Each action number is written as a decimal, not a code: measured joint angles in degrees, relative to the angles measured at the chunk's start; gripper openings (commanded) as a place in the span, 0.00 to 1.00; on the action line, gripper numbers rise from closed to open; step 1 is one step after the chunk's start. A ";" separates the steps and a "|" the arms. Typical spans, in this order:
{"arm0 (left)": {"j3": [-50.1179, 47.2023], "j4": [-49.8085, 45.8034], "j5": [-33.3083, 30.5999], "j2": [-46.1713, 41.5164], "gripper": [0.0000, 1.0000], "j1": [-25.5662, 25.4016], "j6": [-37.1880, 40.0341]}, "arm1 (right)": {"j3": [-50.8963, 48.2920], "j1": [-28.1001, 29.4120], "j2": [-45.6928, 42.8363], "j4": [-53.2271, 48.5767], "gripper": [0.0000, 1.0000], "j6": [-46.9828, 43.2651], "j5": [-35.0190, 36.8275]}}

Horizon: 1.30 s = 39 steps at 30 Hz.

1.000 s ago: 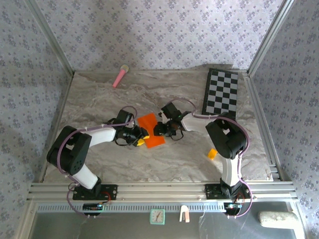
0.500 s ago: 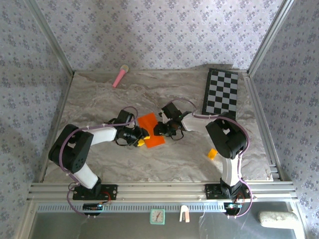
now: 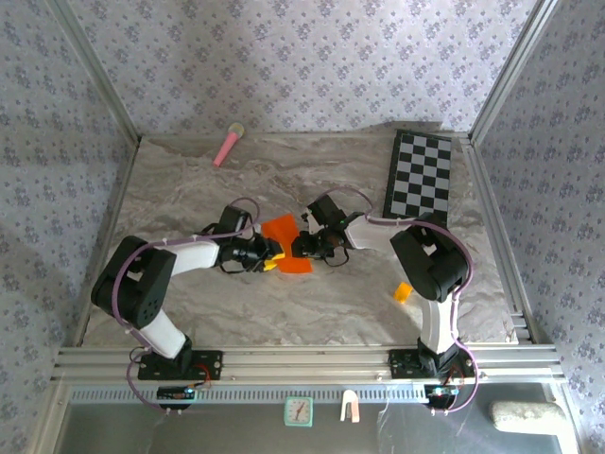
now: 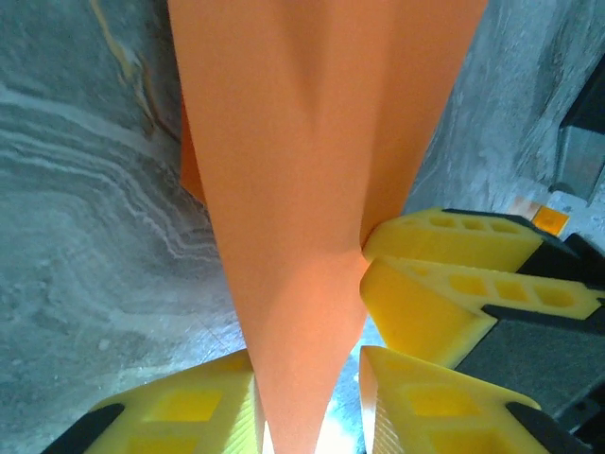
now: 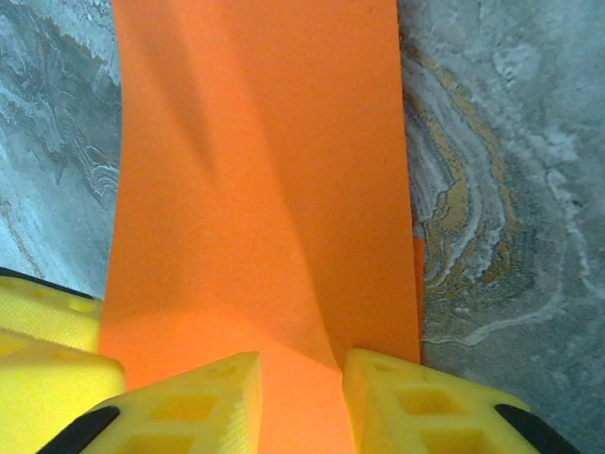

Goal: Fold a paper plane with a square sheet of paper (pick it up from the middle)
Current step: Third fold the triangle at the center of the table.

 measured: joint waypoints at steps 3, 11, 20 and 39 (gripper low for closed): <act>-0.04 0.98 0.00 0.04 0.26 0.50 -0.76 | -0.13 -0.09 0.00 0.35 0.31 0.00 -0.22; -0.11 2.49 0.11 1.92 0.12 1.09 -2.84 | -0.96 -0.04 -0.61 1.88 0.37 -0.02 -0.61; -0.22 3.13 0.15 1.92 0.00 1.11 -4.44 | -3.85 -0.04 -6.58 3.34 0.55 -3.28 0.57; -0.20 1.29 0.13 1.79 0.00 1.11 -7.56 | -14.08 13.92 -21.62 10.40 0.77 -32.83 22.32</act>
